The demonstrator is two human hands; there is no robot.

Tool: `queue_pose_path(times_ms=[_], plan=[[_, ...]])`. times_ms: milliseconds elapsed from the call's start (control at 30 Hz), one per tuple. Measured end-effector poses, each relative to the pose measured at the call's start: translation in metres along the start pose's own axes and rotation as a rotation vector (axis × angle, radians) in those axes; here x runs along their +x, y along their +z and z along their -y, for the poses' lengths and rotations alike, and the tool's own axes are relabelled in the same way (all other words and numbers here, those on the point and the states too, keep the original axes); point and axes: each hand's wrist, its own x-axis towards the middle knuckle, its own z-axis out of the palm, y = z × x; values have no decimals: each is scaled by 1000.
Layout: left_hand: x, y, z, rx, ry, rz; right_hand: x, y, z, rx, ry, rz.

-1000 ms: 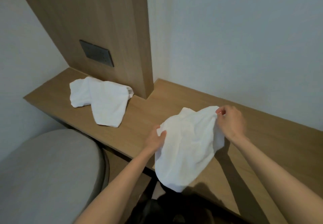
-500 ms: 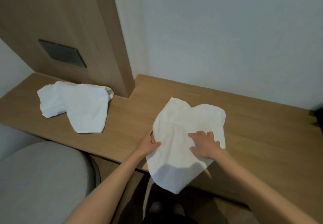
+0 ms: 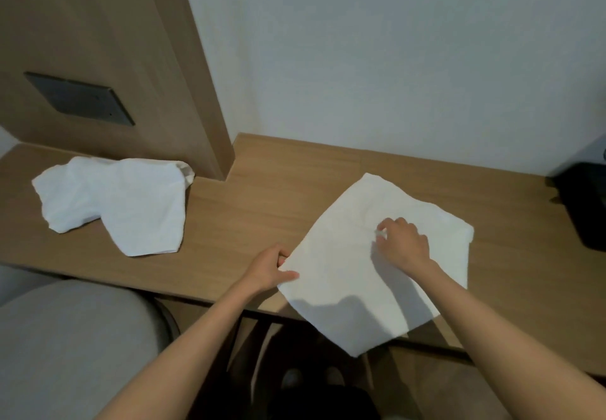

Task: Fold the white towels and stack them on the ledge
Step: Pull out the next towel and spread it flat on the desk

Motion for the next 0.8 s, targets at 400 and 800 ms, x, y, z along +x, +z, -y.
queue_pose_path(times_ms=[400,800], plan=[[-16,-25,-41,204,450,-112,53,-3,55,-208,-589,234],[-4,-54,-72,148,355,-108,68,-62,30,56,-546,-454]])
